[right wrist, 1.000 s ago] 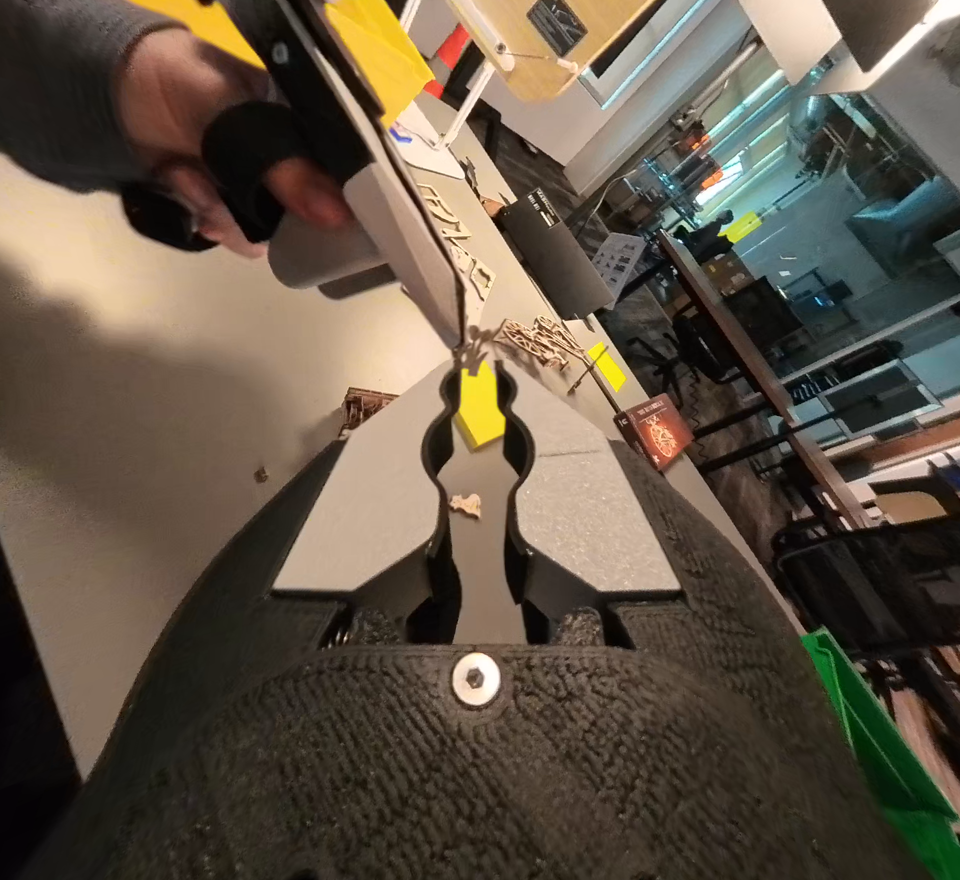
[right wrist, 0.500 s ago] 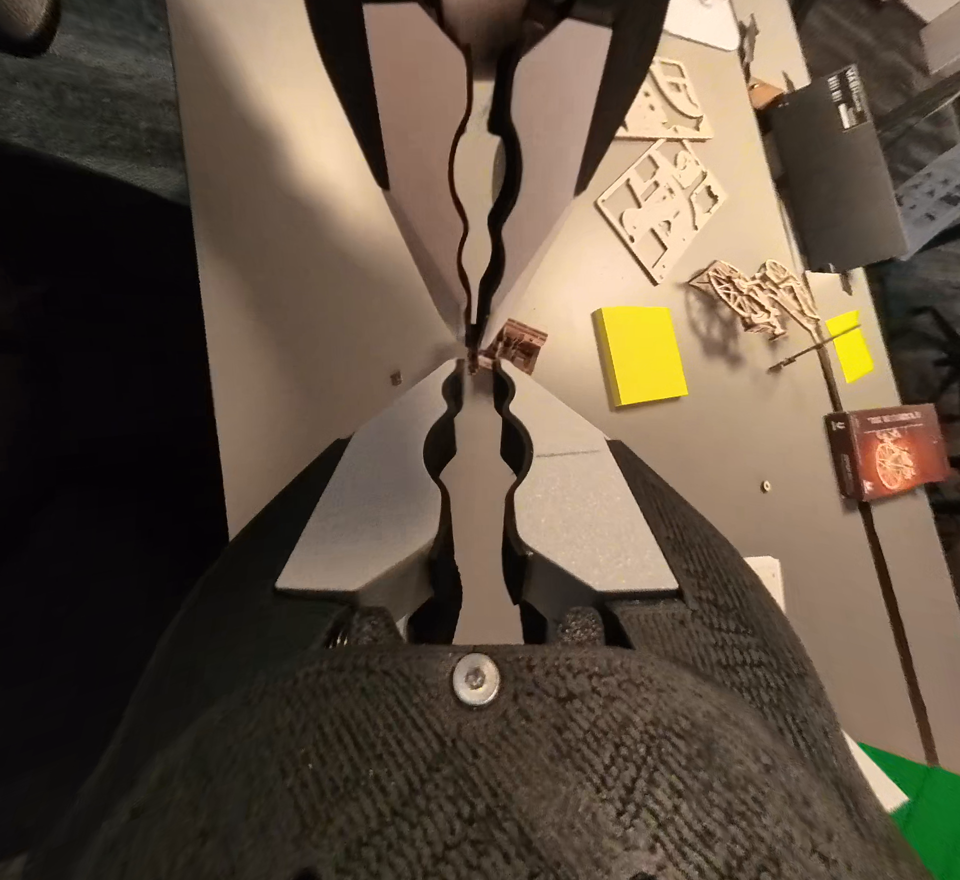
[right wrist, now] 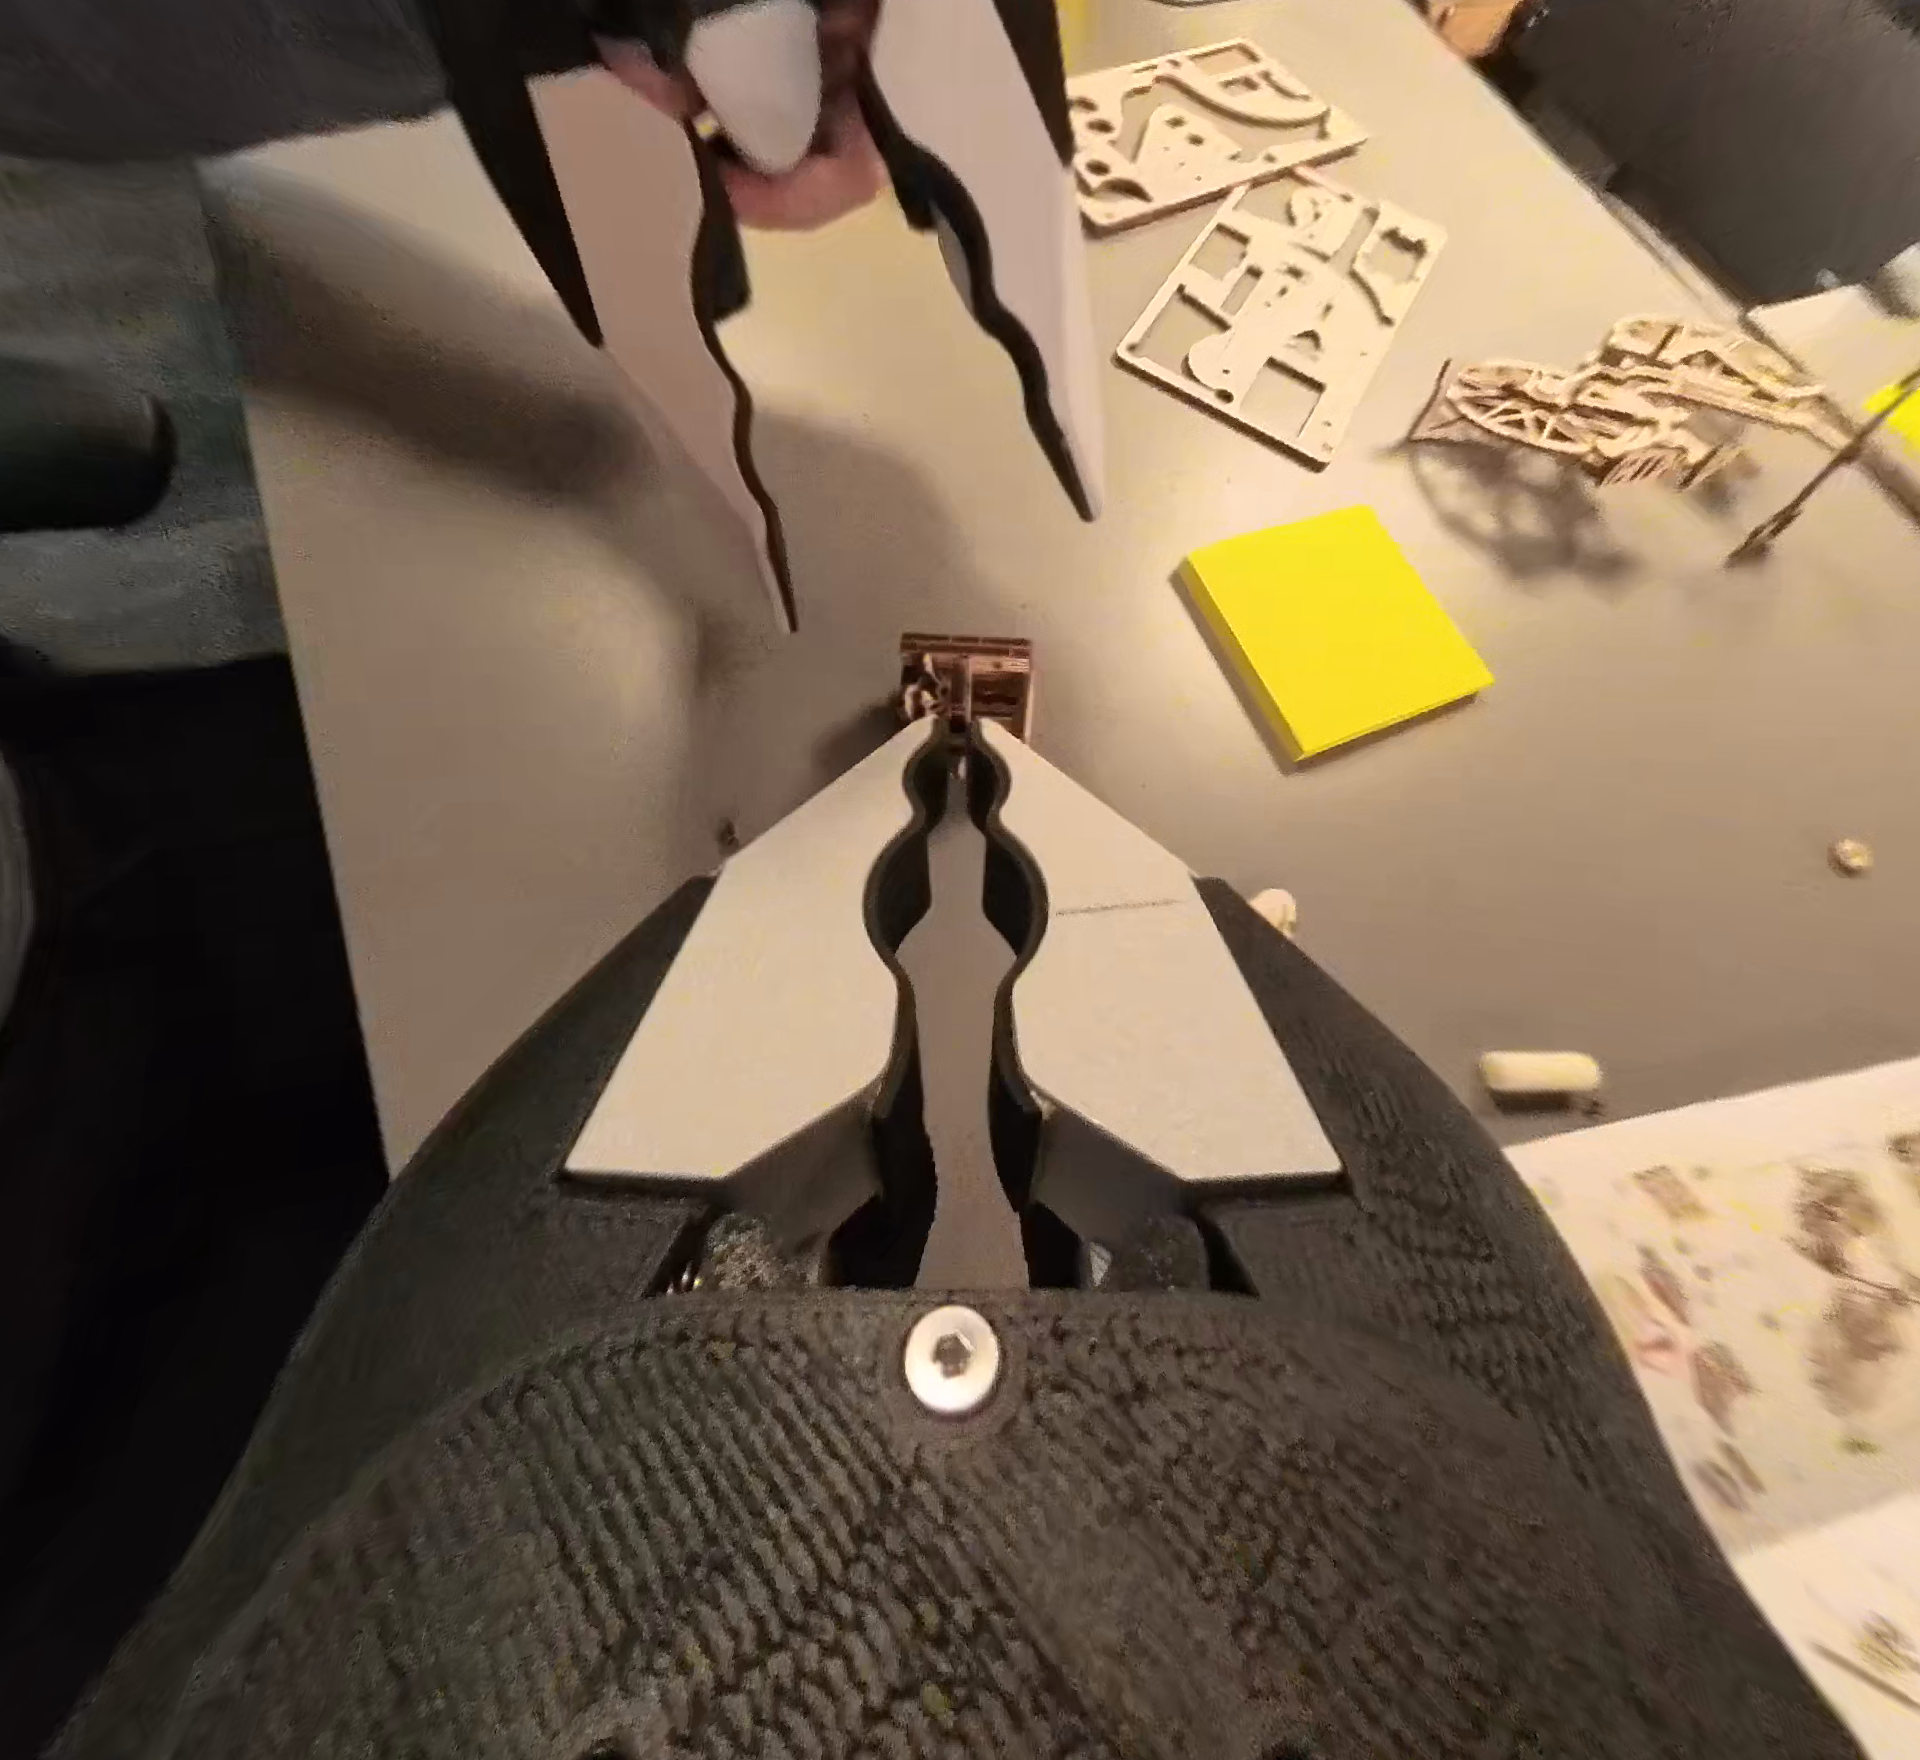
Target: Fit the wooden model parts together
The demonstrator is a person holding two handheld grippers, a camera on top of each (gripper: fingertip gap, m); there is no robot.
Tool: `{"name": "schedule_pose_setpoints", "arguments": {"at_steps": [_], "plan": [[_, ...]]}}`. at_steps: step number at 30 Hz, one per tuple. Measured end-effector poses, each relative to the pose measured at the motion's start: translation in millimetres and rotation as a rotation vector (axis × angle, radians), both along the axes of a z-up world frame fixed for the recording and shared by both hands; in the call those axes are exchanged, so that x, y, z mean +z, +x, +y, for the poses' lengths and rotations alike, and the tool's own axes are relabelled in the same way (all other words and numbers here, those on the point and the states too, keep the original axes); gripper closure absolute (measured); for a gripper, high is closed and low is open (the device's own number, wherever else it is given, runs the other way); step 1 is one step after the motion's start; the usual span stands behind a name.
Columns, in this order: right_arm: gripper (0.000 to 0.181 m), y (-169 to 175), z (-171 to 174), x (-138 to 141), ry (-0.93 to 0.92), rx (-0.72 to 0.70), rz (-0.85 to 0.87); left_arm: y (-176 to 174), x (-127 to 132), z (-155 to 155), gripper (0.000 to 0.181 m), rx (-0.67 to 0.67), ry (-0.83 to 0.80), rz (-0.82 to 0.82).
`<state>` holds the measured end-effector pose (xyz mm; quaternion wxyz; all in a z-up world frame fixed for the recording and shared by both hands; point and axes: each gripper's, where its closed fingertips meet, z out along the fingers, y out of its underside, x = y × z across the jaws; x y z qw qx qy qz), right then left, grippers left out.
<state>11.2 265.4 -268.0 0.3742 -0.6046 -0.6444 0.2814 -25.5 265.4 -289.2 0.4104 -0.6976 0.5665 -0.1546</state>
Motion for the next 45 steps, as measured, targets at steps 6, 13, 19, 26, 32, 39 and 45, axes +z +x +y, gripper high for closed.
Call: {"name": "schedule_pose_setpoints", "arguments": {"at_steps": [6,13,19,26,32,39,45], "plan": [[0.181,-14.3,15.4,-23.4,-0.102,-0.006,-0.004,1.9,-31.1,11.0,0.11,-0.147,-0.16,-0.081],[0.181,-25.1,19.6,-33.7,-0.154,0.065,-0.008,6.3,-50.2,11.2,0.124,-0.247,-0.176,-0.037],[0.181,-28.9,23.0,-40.9,-0.135,0.088,-0.039,9.7,-47.7,10.9,0.132,-0.257,-0.198,-0.062],[0.181,-29.0,20.0,-36.2,-0.109,0.104,-0.017,9.7,-52.9,13.6,0.141,-0.235,-0.218,-0.035],[0.181,-29.7,22.7,-33.0,-0.083,0.086,0.05,11.1,-51.4,10.4,0.141,-0.256,-0.14,-0.027],[0.181,-25.8,17.2,-35.6,-0.158,0.093,0.099,13.8,-51.0,6.8,0.142,-0.269,-0.118,-0.024],[0.181,-30.0,14.6,-40.9,-0.155,0.106,0.062,14.5,-51.5,6.7,0.141,-0.263,-0.133,-0.026]]}}
